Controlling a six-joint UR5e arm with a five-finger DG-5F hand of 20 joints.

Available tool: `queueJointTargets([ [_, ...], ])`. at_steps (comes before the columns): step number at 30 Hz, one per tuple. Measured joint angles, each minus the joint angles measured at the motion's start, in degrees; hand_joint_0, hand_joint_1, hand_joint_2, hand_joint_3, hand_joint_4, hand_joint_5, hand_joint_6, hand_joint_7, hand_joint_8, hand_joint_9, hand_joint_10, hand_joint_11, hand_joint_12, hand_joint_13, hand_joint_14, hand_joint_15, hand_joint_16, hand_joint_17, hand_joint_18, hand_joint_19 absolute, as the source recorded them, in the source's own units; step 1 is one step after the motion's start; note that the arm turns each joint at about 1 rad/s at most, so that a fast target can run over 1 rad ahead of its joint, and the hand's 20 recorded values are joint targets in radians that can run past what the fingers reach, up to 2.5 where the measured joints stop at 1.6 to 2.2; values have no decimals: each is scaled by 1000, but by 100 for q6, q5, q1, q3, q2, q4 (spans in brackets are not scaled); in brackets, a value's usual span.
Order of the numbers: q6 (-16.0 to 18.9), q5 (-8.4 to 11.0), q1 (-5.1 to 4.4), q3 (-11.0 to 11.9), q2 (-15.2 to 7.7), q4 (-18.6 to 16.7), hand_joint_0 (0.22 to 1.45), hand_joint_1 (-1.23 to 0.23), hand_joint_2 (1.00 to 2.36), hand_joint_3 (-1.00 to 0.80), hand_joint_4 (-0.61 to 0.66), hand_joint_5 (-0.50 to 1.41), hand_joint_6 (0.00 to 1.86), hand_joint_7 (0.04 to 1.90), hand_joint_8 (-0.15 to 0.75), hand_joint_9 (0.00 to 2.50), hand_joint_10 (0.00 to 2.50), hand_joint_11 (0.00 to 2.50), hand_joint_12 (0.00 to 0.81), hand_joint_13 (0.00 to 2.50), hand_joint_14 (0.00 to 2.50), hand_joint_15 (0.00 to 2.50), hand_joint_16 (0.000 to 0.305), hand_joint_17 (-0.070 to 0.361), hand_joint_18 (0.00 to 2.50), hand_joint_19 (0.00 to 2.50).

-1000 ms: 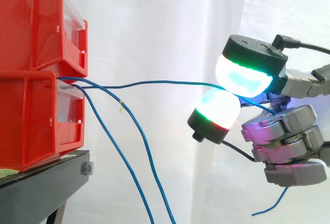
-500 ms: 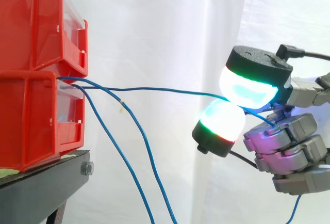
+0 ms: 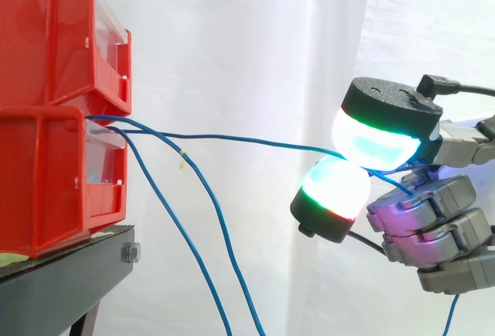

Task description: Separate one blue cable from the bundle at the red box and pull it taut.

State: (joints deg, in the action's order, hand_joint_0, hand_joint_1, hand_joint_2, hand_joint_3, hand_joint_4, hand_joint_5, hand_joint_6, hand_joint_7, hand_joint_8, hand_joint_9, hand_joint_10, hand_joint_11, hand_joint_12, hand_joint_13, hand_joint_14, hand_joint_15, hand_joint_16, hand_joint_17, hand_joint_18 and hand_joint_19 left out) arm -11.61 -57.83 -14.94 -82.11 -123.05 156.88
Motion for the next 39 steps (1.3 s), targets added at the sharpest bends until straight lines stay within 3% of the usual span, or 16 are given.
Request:
queueJointTargets([
  [39, -4, 6, 0, -1, 0, 0, 827, -779, 1000, -500, -59, -222, 902, 981, 297, 661, 2487, 1409, 339, 737, 2500, 1489, 29, 65, 1442, 1729],
])
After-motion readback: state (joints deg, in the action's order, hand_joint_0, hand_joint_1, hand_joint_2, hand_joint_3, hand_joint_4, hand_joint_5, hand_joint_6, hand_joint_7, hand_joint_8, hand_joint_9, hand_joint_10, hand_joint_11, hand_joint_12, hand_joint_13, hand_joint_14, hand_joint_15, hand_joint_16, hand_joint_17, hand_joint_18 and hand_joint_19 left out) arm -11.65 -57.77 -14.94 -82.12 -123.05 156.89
